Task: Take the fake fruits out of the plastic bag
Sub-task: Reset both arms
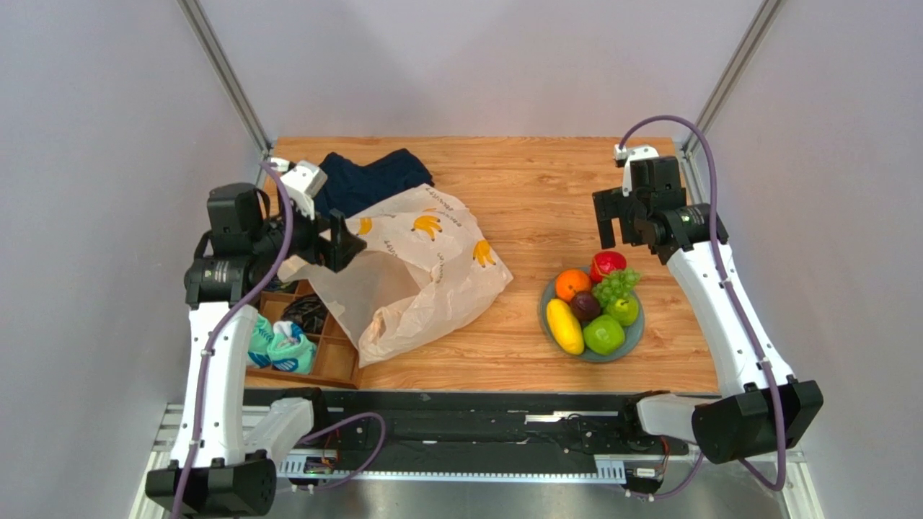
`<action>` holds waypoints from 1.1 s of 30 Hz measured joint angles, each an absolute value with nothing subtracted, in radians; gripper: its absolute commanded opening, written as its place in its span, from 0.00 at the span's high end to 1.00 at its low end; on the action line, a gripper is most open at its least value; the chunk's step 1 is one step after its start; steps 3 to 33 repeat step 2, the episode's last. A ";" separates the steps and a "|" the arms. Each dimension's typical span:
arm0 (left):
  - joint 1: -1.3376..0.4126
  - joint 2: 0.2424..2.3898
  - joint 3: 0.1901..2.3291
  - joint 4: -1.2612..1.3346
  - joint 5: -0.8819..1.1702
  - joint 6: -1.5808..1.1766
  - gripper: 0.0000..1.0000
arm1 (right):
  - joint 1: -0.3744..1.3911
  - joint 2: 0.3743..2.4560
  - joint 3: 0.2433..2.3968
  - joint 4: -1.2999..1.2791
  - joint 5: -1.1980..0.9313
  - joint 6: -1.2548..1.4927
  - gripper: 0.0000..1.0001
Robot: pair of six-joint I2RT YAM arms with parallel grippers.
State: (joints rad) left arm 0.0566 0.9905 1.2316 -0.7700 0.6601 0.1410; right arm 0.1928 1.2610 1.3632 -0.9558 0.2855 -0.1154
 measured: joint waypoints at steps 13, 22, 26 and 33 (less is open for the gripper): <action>0.051 0.951 1.187 -0.775 0.649 0.139 0.03 | 0.193 1.253 1.353 -0.953 0.273 -0.112 0.00; 0.051 0.951 1.187 -0.775 0.649 0.139 0.03 | 0.193 1.253 1.353 -0.953 0.273 -0.112 0.00; 0.051 0.951 1.187 -0.775 0.649 0.139 0.03 | 0.193 1.253 1.353 -0.953 0.273 -0.112 0.00; 0.051 0.951 1.187 -0.775 0.649 0.139 0.03 | 0.193 1.253 1.353 -0.953 0.273 -0.112 0.00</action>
